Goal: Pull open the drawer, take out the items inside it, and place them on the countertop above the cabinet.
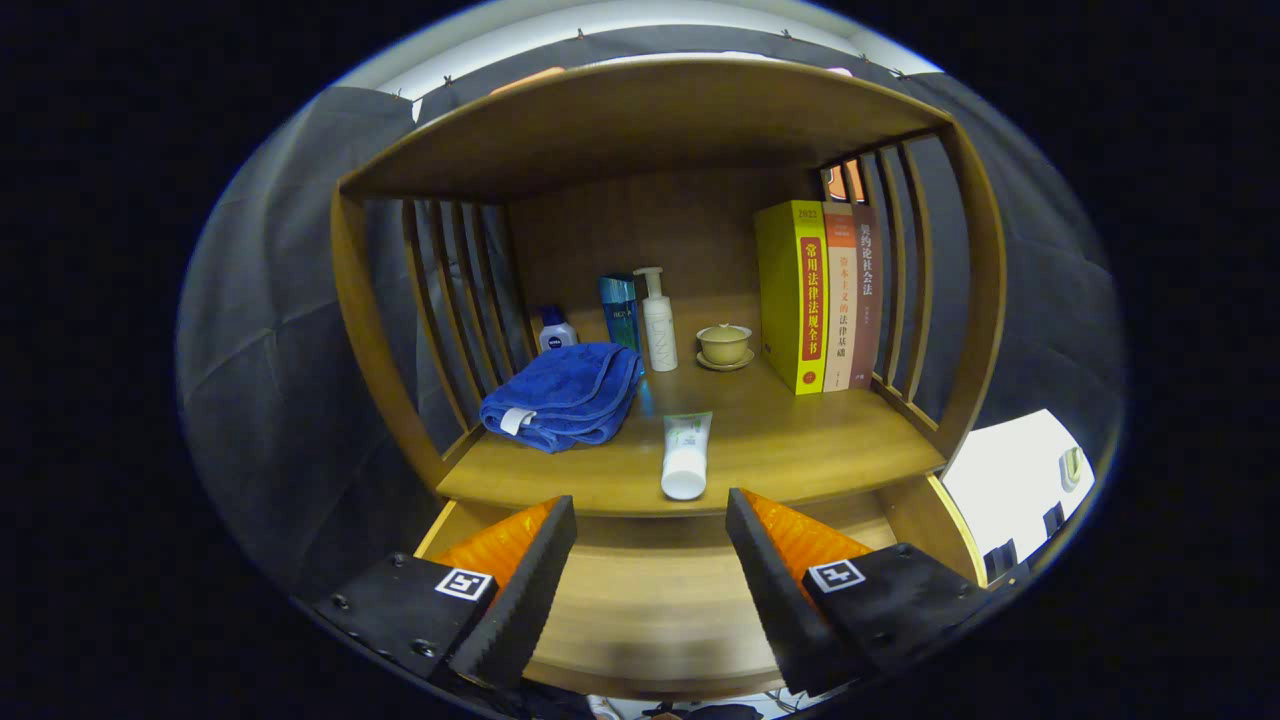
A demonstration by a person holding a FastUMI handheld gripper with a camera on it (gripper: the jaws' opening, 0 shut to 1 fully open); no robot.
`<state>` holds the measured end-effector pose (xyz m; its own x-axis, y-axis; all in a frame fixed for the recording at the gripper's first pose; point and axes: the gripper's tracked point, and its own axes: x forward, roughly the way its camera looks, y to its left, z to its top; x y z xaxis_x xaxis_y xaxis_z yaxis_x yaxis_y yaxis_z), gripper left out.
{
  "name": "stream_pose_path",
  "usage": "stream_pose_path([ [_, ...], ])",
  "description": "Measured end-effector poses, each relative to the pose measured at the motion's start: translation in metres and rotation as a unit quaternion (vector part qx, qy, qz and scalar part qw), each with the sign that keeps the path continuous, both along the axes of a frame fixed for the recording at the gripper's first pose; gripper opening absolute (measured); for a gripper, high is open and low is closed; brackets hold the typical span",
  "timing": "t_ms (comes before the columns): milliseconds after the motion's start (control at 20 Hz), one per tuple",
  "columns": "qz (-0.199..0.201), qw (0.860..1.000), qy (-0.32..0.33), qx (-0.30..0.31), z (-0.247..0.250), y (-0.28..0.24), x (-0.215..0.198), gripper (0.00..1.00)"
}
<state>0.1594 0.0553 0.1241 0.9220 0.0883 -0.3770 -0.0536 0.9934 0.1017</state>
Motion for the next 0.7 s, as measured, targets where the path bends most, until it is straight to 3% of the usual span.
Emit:
stream_pose_path([
  [700, -0.014, 1.0, 0.009, -0.01, -0.089, 0.003, -0.12, 0.99],
])
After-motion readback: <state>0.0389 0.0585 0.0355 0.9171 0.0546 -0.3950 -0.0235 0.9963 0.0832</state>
